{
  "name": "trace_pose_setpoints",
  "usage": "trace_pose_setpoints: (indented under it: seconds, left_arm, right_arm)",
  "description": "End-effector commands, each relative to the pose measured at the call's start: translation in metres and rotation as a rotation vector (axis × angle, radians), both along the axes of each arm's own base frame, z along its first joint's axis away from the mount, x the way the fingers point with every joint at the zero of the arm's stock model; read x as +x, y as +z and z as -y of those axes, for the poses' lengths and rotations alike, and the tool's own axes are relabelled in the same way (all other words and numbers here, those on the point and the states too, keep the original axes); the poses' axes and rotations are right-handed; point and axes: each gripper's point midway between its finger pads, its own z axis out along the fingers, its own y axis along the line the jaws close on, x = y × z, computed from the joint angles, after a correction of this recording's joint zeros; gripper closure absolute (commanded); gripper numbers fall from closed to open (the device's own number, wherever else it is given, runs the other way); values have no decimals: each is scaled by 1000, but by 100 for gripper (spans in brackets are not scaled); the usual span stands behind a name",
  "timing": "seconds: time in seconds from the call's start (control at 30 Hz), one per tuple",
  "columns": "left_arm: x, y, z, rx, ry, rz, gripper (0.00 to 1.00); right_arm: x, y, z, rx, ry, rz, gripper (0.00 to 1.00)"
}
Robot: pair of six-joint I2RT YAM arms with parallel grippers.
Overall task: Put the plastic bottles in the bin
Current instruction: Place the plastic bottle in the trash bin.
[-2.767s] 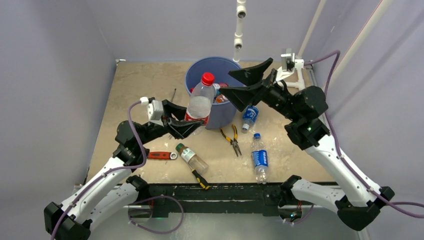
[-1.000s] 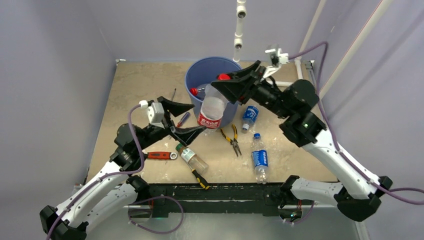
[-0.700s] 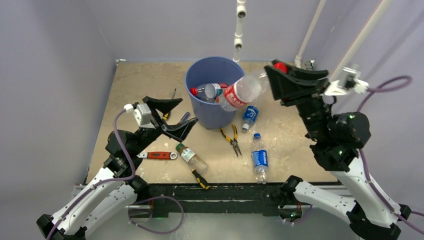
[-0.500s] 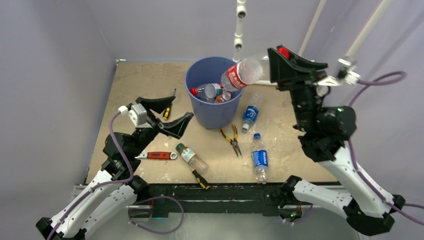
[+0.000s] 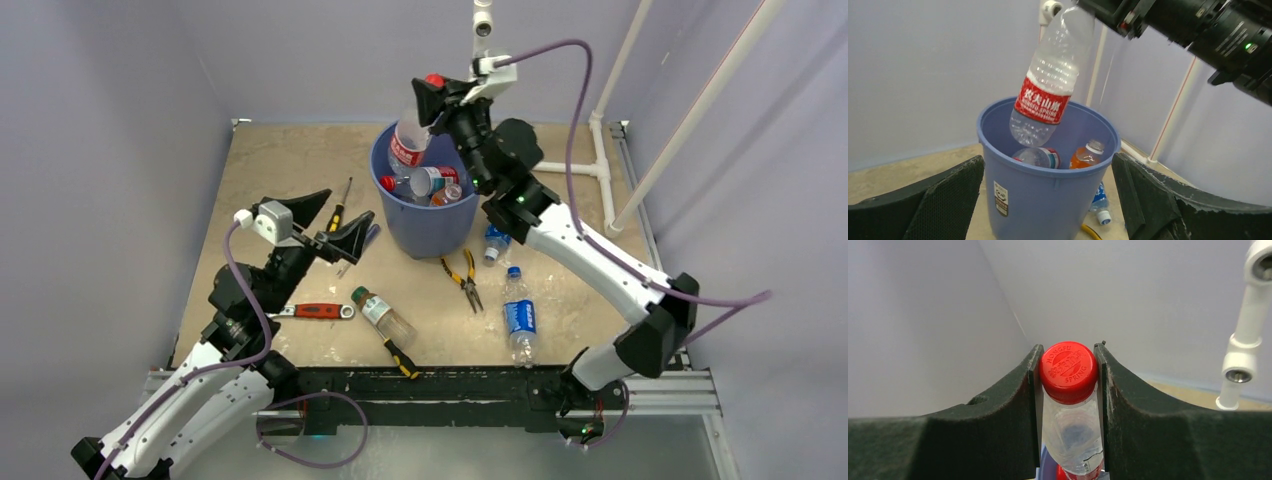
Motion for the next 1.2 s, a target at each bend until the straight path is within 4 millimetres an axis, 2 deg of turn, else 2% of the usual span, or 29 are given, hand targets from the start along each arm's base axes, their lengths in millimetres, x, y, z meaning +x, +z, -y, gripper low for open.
trace_pose_setpoints:
  seconds: [0.0,0.17,0.23,0.37,0.47,0.57,0.7,0.77,0.83,0.97,1.17]
  left_arm:
    - [4,9,-16,-14,86,14,2]
    - [6,7,-14,-5,83,9,3]
    - [6,7,-13,-2,83,5,3]
    - [7,6,-12,3,79,4,3]
    - [7,5,-11,6,74,3,3]
    - [7,5,-9,5,68,1,3]
    - [6,5,-9,2,65,1,3]
    - [6,5,-9,3,64,0,3]
    - [6,4,-8,3,61,-2,3]
    - [7,2,-6,9,55,-6,3]
    - [10,-1,-4,22,54,-12,3]
  right_arm:
    - [19,3,-5,-6,-28,16,100]
    - [56,-31,-21,-52,5,-34,100]
    - [67,-50,-30,-86,8,-72,100]
    - [75,-82,-34,-100,12,-131,100]
    - [62,-67,-22,-54,17,-87,100]
    - [43,-30,3,5,-27,-5,100]
    - [11,21,52,78,-143,153,100]
    - [0,29,66,65,-184,211,100]
    - [2,29,75,14,-249,236,100]
    - [15,6,70,-134,-312,243,100]
    - [45,-60,46,-315,-315,187,100]
